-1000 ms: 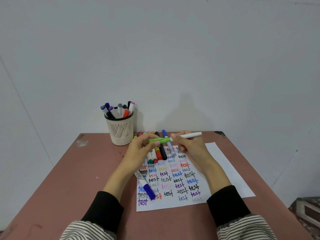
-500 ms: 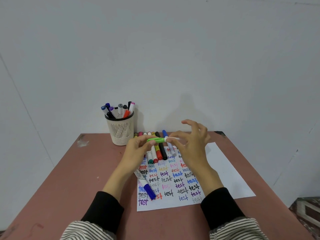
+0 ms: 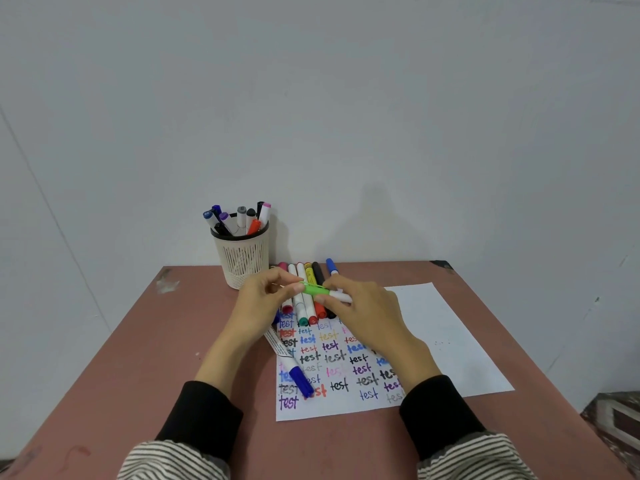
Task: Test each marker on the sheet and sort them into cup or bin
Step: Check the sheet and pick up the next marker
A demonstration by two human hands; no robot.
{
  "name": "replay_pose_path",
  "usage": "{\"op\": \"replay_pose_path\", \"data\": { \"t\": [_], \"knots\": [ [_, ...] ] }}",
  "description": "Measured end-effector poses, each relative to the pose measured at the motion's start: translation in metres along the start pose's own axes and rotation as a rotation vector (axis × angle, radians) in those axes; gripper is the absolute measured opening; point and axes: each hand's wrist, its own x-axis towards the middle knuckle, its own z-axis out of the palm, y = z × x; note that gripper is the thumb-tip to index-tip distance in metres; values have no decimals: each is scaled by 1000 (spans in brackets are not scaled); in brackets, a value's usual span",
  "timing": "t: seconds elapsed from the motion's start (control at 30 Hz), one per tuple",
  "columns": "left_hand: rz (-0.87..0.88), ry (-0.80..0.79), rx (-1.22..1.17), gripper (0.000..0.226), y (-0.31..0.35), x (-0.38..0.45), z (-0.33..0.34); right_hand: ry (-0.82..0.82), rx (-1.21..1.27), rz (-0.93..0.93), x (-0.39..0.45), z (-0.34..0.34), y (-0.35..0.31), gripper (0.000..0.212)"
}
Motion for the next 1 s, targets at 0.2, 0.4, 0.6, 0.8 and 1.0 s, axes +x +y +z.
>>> {"op": "replay_pose_path", "data": {
  "t": [0.2, 0.4, 0.6, 0.8, 1.0],
  "knots": [
    [-24, -4, 7, 12, 1, -2, 3, -24, -10, 61, 3, 5, 3, 23],
    [-12, 24, 20, 15, 3, -3, 6, -27, -23, 42, 2, 9, 5, 20],
    [-9, 18, -5, 6, 0, -1, 0, -125, 86, 27, 1, 10, 3, 34],
    [-35, 1, 45, 12, -6, 1, 5, -150, -35, -2, 1, 13, 2, 30],
    [9, 54, 15, 18, -2, 2, 4, -64, -54, -28, 1, 17, -5, 33]
  ]
}}
